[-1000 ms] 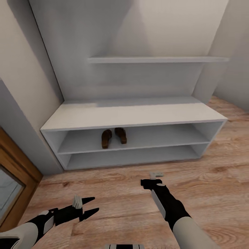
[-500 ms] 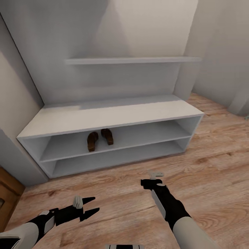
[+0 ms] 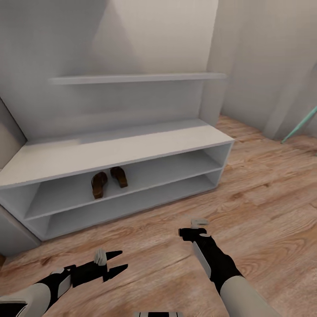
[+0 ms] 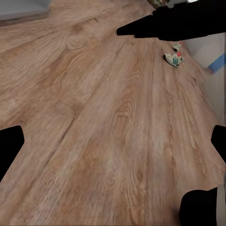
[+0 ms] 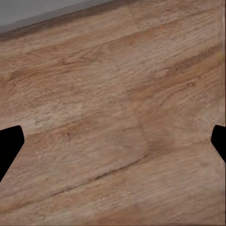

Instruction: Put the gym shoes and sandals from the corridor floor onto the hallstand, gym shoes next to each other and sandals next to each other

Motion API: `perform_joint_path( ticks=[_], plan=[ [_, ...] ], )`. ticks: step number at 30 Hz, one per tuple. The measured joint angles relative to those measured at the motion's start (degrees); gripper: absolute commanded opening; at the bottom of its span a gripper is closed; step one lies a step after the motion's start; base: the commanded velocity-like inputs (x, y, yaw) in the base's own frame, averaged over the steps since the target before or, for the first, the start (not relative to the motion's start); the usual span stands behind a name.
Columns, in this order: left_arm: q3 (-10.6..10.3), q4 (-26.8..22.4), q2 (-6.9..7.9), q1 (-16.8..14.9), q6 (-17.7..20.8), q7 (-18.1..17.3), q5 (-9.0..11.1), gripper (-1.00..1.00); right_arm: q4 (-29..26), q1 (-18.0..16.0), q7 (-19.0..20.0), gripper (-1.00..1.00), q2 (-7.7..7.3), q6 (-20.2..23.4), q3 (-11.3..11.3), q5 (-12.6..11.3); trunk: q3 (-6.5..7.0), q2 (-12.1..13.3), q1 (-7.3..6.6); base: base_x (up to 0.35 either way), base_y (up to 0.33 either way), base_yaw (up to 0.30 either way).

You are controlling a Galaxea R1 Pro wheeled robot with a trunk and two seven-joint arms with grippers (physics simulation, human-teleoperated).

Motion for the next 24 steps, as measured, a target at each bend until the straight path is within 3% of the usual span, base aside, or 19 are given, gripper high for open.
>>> perform_joint_path(
  ticks=[24],
  plan=[
    [0.03,0.00,-0.05,0.00,0.00,0.02,0.01,1.00,0.01,0.00,0.00,1.00,-0.01,-0.09,-0.06,0.00,0.95,0.00,0.00,0.000,-0.016,-0.279]
  ],
)
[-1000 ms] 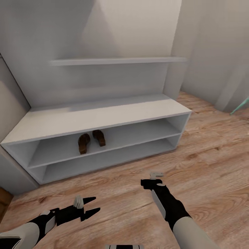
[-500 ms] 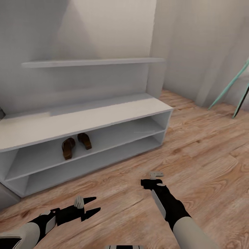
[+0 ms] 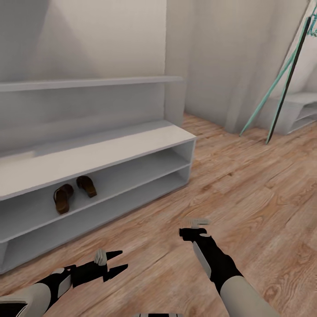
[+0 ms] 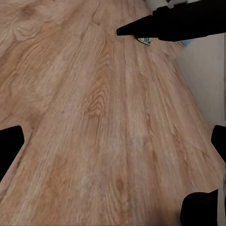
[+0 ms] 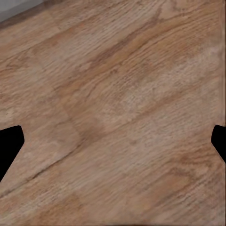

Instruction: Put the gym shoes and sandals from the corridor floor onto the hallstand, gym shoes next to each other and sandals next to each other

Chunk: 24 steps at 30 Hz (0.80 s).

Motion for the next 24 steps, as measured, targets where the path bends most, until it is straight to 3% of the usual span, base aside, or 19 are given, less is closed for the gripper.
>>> perform_joint_path(
  ticks=[24],
  plan=[
    [0.00,0.00,-0.04,0.00,0.00,0.00,0.00,1.00,-0.01,0.00,-0.01,1.00,0.00,0.00,0.00,0.00,1.26,0.00,0.00,0.001,-0.001,-0.281]
  ],
)
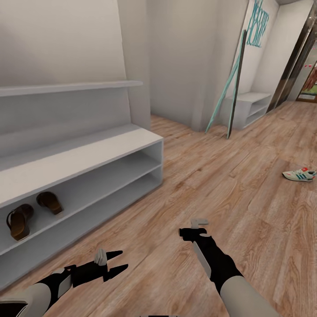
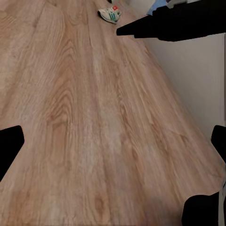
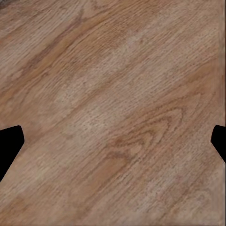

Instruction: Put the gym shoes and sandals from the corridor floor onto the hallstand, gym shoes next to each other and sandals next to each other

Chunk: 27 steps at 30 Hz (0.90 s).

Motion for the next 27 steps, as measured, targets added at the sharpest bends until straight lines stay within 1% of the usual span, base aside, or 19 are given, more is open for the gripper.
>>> perform_joint_path(
  ticks=[4,18,22,23,25,27],
  plan=[
    [0.00,-0.01,-0.01,0.01,0.00,0.07,0.00,1.00,-0.01,0.00,0.00,1.00,0.00,0.01,-0.01,0.00,0.21,0.00,-0.02,0.136,-0.137,-0.280],
    [0.00,-0.06,0.04,0.01,0.09,0.44,0.01,1.00,-0.02,0.00,0.00,1.00,0.00,0.02,-0.07,0.00,0.95,0.00,-0.03,0.238,-0.219,-0.279],
    [0.12,-0.31,-0.03,0.02,0.14,2.78,0.02,1.00,-0.10,-0.01,-0.01,1.00,0.01,0.01,-1.57,0.01,1.12,0.00,-0.03,0.253,-0.224,-0.166],
    [0.13,-0.39,-0.28,0.00,0.13,3.77,0.02,1.00,-0.12,-0.01,-0.01,1.00,0.01,0.04,-2.35,0.02,1.14,0.00,-0.03,0.259,-0.224,-0.074],
    [0.15,-0.47,-0.64,-0.02,0.12,4.94,0.01,1.00,-0.18,-0.02,0.03,1.00,0.01,0.04,-3.23,0.03,1.17,0.00,-0.03,0.264,-0.224,-0.048],
    [0.26,-1.49,-1.60,-0.05,0.13,7.47,-0.03,1.00,-0.33,-0.02,0.13,1.00,0.01,0.08,-4.68,0.08,1.19,0.00,-0.03,0.277,-0.224,-0.017]
  ],
)
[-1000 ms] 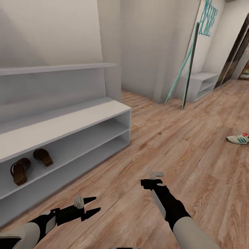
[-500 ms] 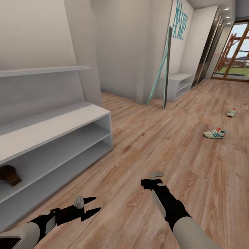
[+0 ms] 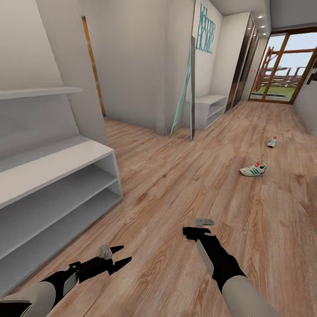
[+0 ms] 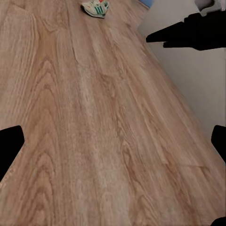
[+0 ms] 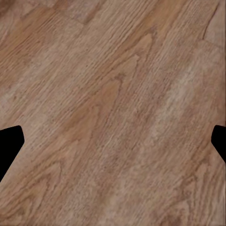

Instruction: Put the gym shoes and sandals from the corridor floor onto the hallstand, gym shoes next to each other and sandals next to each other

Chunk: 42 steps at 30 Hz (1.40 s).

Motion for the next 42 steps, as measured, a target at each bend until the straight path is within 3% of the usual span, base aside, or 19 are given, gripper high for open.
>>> perform_joint_path(
  ticks=[6,19,42],
  plan=[
    [-0.09,-3.09,-1.87,-0.01,1.42,2.61,0.00,1.00,0.00,0.00,-0.03,1.00,0.02,-0.06,-0.33,0.21,0.01,0.00,0.00,0.289,-0.224,-0.004],
    [0.25,-3.36,-1.93,-0.02,1.65,2.89,0.11,1.00,0.10,0.01,-0.30,1.00,0.08,0.01,-0.17,0.66,0.03,0.00,-0.01,0.323,-0.172,-0.033],
    [0.29,-3.35,-1.70,-0.03,1.73,2.81,0.19,1.00,0.15,0.01,-0.28,1.00,0.06,0.01,-0.33,0.62,0.77,0.00,-0.01,0.345,-0.048,-0.246]
  ],
)
